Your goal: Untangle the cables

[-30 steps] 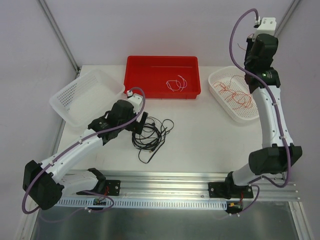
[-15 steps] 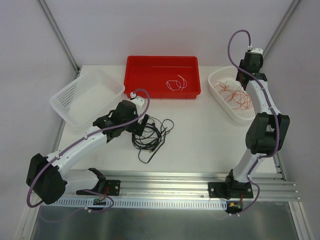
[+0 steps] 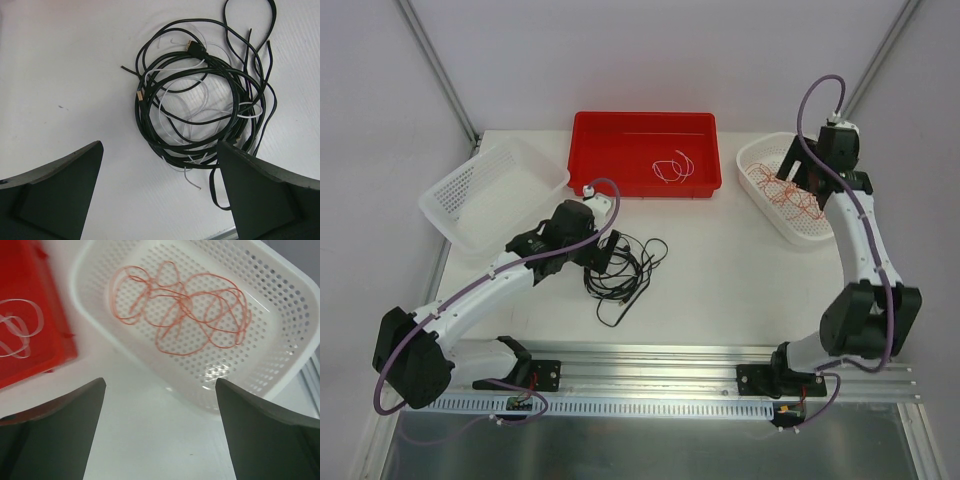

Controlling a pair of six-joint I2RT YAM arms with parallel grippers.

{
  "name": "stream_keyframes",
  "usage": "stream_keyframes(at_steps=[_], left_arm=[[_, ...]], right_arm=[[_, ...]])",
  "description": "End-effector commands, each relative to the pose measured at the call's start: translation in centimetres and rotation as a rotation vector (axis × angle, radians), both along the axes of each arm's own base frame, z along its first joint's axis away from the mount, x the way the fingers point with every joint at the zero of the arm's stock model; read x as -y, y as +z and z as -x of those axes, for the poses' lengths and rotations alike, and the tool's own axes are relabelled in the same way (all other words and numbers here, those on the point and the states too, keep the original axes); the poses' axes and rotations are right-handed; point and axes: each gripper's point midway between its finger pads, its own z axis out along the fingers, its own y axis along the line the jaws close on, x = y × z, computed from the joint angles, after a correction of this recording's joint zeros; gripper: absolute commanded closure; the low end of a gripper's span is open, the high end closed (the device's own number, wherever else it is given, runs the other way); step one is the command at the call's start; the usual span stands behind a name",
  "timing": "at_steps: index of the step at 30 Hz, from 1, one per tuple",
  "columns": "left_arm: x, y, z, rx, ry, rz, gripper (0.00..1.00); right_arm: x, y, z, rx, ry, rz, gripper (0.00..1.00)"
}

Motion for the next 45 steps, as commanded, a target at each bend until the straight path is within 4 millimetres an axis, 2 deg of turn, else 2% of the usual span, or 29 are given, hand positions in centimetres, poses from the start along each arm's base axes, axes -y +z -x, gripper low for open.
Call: stream_keyframes(at_steps=[1, 2, 3, 4, 5, 6, 8, 9, 10, 11, 12, 14, 17, 21, 22, 26, 31, 33, 34, 35, 39, 45], left_arm=[[0.9, 1.2, -0.5, 0.004, -0.004, 0.043, 0.01], [0.9, 1.1, -0.5, 0.001, -0.002, 0.043, 0.01], [1.0, 1.0, -0.6, -0.004, 0.001, 0.045, 0.01], [1.1, 0.6, -0.6, -0.017, 0.003, 0.041, 0.01], [1.3, 0.6, -0.6, -0.025, 0.003, 0.049, 0.01], [1.5, 0.5, -0.5, -0.036, 0.000, 0.053, 0.01], [1.8, 0.1, -0.5, -0.062, 0.009, 0.065, 0.02], [2.1, 0.0, -0.5, -0.072, 0.007, 0.075, 0.02], [2.3, -0.4, -0.5, -0.092, 0.025, 0.082, 0.03], [2.4, -0.7, -0.5, -0.106, 0.035, 0.086, 0.04], [2.4, -0.9, -0.6, -0.115, 0.055, 0.088, 0.04], [2.5, -1.5, -0.8, -0.146, 0.129, 0.110, 0.06], [2.0, -2.1, -1.6, -0.159, 0.291, 0.137, 0.08], [2.1, -2.8, -2.4, -0.182, 0.480, 0.219, 0.08], [2.1, -3.5, -2.7, -0.194, 0.533, 0.223, 0.08], [2.4, -3.9, -3.9, -0.195, 0.658, 0.262, 0.13], [3.0, -4.2, -5.3, -0.201, 0.808, 0.345, 0.27], [3.1, -4.0, -5.7, -0.195, 0.847, 0.367, 0.33], [3.3, -4.2, -5.8, -0.198, 0.880, 0.386, 0.41], [3.3, -4.2, -6.0, -0.191, 0.895, 0.392, 0.44], [3.8, -4.5, -6.7, -0.184, 0.937, 0.399, 0.53], [4.3, -6.4, -7.4, -0.197, 0.997, 0.381, 0.63]], right_arm=[[-5.4, 2.9, 3.8, 0.087, 0.139, -0.142, 0.03], [-6.6, 4.3, 5.2, 0.131, 0.180, -0.159, 0.02], [-8.7, 4.4, 6.1, 0.136, 0.254, -0.186, 0.00], [-10.3, 3.0, 7.4, 0.107, 0.317, -0.221, 0.00], [-11.4, 4.1, 8.8, 0.143, 0.361, -0.229, 0.00], [-14.0, 3.8, 10.2, 0.133, 0.460, -0.254, 0.00], [-16.1, 2.5, 12.3, 0.101, 0.542, -0.262, 0.00], [-17.9, 2.9, 13.9, 0.114, 0.612, -0.271, 0.01], [-18.8, 2.7, 14.8, 0.110, 0.651, -0.277, 0.01], [-19.5, 1.4, 15.8, 0.082, 0.680, -0.282, 0.01], [-21.0, 1.7, 17.0, 0.097, 0.733, -0.293, 0.02], [-22.8, 0.4, 18.8, 0.076, 0.789, -0.291, 0.02], [-24.1, -1.3, 20.7, 0.045, 0.828, -0.277, 0.02], [-24.4, -2.5, 21.9, 0.031, 0.819, -0.272, 0.02], [-24.4, -2.5, 22.2, 0.042, 0.823, -0.278, 0.02], [-24.4, -2.4, 23.6, 0.054, 0.855, -0.290, 0.02], [-23.1, -3.3, 24.3, 0.082, 0.830, -0.276, 0.01], [-22.9, -3.0, 24.6, 0.112, 0.833, -0.291, 0.01], [-22.8, -3.3, 24.8, 0.112, 0.832, -0.292, 0.01], [-22.7, -3.6, 24.9, 0.116, 0.833, -0.294, 0.01], [-22.4, -4.5, 25.3, 0.128, 0.844, -0.296, 0.01], [-21.6, -5.7, 25.3, 0.146, 0.848, -0.246, 0.00]])
